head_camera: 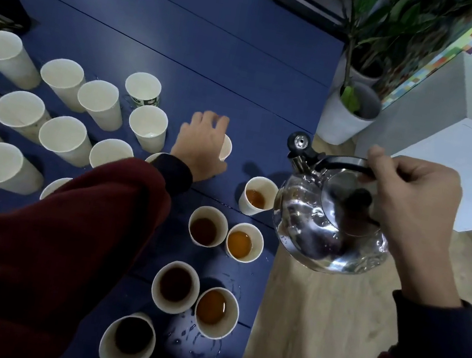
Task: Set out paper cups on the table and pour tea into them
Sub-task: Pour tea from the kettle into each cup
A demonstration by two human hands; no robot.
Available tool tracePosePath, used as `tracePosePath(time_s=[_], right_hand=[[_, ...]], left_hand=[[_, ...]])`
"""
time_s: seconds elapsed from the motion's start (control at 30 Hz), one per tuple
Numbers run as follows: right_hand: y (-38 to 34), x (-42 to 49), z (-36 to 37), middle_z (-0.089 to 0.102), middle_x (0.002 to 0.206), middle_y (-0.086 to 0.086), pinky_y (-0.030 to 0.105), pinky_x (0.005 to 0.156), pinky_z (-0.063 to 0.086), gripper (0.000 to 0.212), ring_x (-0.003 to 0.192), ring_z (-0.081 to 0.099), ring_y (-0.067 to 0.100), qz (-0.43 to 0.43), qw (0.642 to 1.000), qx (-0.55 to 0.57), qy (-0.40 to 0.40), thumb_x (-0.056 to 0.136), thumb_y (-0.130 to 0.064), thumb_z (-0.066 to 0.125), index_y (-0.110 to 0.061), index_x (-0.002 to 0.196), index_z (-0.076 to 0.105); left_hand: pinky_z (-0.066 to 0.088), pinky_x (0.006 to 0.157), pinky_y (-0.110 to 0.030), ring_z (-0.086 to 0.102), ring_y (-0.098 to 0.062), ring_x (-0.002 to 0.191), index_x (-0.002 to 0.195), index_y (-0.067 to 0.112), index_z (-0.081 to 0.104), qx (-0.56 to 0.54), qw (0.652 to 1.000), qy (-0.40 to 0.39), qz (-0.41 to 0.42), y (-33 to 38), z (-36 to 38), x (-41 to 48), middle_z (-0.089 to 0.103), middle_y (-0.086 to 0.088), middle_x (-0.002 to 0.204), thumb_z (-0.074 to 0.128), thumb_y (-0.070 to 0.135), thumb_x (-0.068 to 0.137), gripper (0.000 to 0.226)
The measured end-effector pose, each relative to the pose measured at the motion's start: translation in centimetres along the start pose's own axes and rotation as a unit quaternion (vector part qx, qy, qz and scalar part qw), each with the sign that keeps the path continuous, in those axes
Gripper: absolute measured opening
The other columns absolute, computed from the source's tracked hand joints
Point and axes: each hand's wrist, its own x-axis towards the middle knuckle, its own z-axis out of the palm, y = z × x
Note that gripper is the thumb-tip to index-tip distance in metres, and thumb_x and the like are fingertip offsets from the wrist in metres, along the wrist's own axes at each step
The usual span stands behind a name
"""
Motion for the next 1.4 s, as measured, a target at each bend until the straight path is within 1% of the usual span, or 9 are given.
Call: tracePosePath(time_s=[0.07, 0.17, 0.27, 0.4, 0.53, 0.9, 1.17, 1.33, 1.4], right_hand=[[-1.0, 0.1, 0.3, 0.037, 0.055, 0.029, 0.041, 0.052, 0.035, 0.058, 0.051, 0.032, 0.020, -0.013, 1.000, 0.006, 0.003, 0.089, -0.041, 0.064, 0.007, 0.060, 0.053], [-1.9, 0.1, 0.9, 0.037, 0.055, 0.027, 0.040, 0.053, 0.035, 0.057, 0.052, 0.033, 0.021, -0.022, 1.000, 0.002, 0.001, 0.089, -0.040, 0.065, 0.005, 0.058, 0.051], [-2.3, -0.1, 1.6, 0.038, 0.052, 0.019, 0.039, 0.054, 0.035, 0.056, 0.051, 0.034, 0.020, -0.020, 1.000, 0.005, -0.011, 0.088, -0.040, 0.068, 0.001, 0.055, 0.050], [-2.5, -0.6, 2.4, 0.037, 0.040, -0.001, 0.029, 0.054, 0.033, 0.054, 0.045, 0.034, 0.012, -0.018, 0.999, 0.001, -0.033, 0.088, -0.039, 0.071, -0.007, 0.049, 0.051], [-2.8, -1.2, 2.8, 0.039, 0.037, -0.006, 0.027, 0.051, 0.031, 0.055, 0.042, 0.037, 0.013, -0.031, 0.997, -0.031, -0.063, 0.089, -0.037, 0.072, -0.012, 0.046, 0.048], [-3.3, -2.2, 3.1, 0.050, 0.045, 0.007, 0.031, 0.053, 0.033, 0.049, 0.054, 0.051, 0.026, -0.056, 0.990, -0.100, -0.080, 0.088, -0.040, 0.069, -0.005, 0.055, 0.061], [-3.5, -2.4, 2.6, 0.052, 0.046, 0.000, 0.024, 0.050, 0.032, 0.048, 0.048, 0.043, 0.015, -0.023, 0.993, -0.077, -0.090, 0.089, -0.040, 0.070, -0.004, 0.058, 0.065], [-3.5, -3.0, 2.0, 0.042, 0.034, -0.008, 0.019, 0.049, 0.029, 0.058, 0.041, 0.043, 0.010, 0.015, 0.996, -0.026, -0.085, 0.092, -0.033, 0.070, -0.013, 0.043, 0.048], [-3.4, -3.3, 1.7, 0.042, 0.035, -0.010, 0.024, 0.053, 0.030, 0.058, 0.041, 0.041, 0.009, 0.023, 0.997, 0.000, -0.078, 0.094, -0.034, 0.069, -0.006, 0.046, 0.049]], left_hand=[[0.045, 0.091, -0.050, 0.045, -0.039, 0.122, 0.147, 0.009, 0.030, 0.005, 0.998, -0.050, -0.025, -0.9, 0.3, 0.6, 0.043, -0.018, 0.138, 0.076, 0.041, 0.077, 0.090], [0.049, 0.086, -0.050, 0.053, -0.042, 0.112, 0.139, 0.006, 0.036, -0.035, 0.996, -0.083, -0.027, -1.5, 1.2, 1.0, 0.050, -0.021, 0.126, 0.070, 0.039, 0.084, 0.072], [0.048, 0.080, -0.048, 0.057, -0.042, 0.105, 0.127, 0.006, 0.045, -0.057, 0.995, -0.073, -0.023, -1.4, 1.2, 0.6, 0.053, -0.018, 0.121, 0.068, 0.038, 0.087, 0.057], [0.047, 0.077, -0.044, 0.058, -0.036, 0.104, 0.124, 0.010, 0.051, -0.094, 0.994, -0.047, 0.007, -0.8, 1.0, -0.8, 0.056, -0.012, 0.120, 0.076, 0.040, 0.080, 0.059], [0.041, 0.070, -0.035, 0.058, -0.029, 0.098, 0.121, 0.016, 0.055, -0.114, 0.992, -0.028, 0.048, -0.1, 0.9, -2.9, 0.058, -0.007, 0.113, 0.079, 0.042, 0.076, 0.058], [0.045, 0.073, -0.032, 0.057, -0.022, 0.101, 0.124, 0.023, 0.053, -0.103, 0.992, -0.041, 0.063, 0.8, 0.8, -4.6, 0.056, -0.002, 0.112, 0.076, 0.040, 0.078, 0.054], [0.044, 0.075, -0.028, 0.054, -0.019, 0.098, 0.122, 0.022, 0.052, -0.097, 0.992, -0.048, 0.056, 0.5, 1.6, -4.5, 0.056, -0.001, 0.111, 0.077, 0.040, 0.078, 0.054], [0.041, 0.075, -0.026, 0.055, -0.020, 0.097, 0.117, 0.020, 0.054, -0.103, 0.992, -0.043, 0.058, 0.2, 2.2, -4.5, 0.057, -0.003, 0.110, 0.078, 0.040, 0.078, 0.050], [0.041, 0.076, -0.026, 0.056, -0.020, 0.098, 0.119, 0.019, 0.054, -0.107, 0.992, -0.040, 0.058, 0.2, 2.4, -4.6, 0.058, -0.004, 0.111, 0.078, 0.041, 0.078, 0.052]])
